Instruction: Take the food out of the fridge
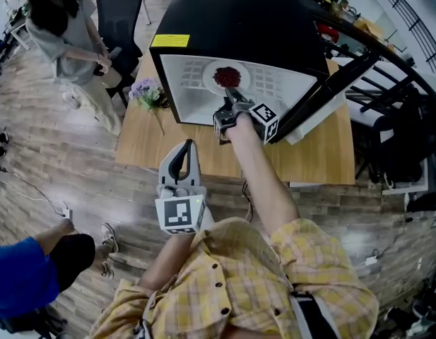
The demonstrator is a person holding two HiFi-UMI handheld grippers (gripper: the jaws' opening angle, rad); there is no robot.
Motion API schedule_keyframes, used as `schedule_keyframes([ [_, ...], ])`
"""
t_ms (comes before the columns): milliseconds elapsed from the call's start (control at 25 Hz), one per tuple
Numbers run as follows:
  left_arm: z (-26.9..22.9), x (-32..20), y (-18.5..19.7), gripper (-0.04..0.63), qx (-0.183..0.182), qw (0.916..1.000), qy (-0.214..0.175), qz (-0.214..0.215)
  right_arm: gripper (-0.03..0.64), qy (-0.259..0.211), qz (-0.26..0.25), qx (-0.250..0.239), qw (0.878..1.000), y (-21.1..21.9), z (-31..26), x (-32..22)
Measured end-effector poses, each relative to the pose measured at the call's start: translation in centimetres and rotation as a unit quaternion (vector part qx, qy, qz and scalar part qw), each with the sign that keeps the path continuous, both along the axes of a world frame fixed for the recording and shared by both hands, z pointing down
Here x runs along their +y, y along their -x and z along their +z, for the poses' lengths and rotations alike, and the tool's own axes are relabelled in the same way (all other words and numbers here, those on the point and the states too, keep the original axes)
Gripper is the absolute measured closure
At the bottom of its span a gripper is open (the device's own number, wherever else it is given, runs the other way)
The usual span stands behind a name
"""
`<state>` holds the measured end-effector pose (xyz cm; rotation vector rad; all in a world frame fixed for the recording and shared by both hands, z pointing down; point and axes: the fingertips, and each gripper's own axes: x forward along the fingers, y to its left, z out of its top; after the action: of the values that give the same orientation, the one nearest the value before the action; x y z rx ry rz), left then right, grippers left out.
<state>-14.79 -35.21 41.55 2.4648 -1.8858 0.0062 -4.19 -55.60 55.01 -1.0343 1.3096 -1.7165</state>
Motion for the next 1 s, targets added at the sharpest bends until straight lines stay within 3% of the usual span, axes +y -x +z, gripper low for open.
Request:
schedule_keyframes([
  [160, 0.9, 0.1, 0.1, 0.588, 0.001, 0.9998, 0.02, 0.003, 0.547, -0.001, 0.002, -0.001, 1.0, 0.3, 0.1, -0.3],
  [440, 0.8, -0.3, 0.1, 0.588, 0.008, 0.9996, 0.022, 0.014, 0.558, 0.004, -0.003, 0.019, 1.0, 0.4, 0.1, -0.4],
  [680, 0.0, -0.1, 0.1, 0.588, 0.001, 0.9999, 0.0, 0.012, 0.591, 0.001, -0.006, 0.014, 1.0, 0.4, -0.7, 0.4],
  [1000, 0.0, 0.1, -0.4, 0.588, 0.005, 0.9999, -0.001, 0.016, 0.594, -0.013, -0.018, 0.011, 1.0, 0.5, -1.6, 1.7],
])
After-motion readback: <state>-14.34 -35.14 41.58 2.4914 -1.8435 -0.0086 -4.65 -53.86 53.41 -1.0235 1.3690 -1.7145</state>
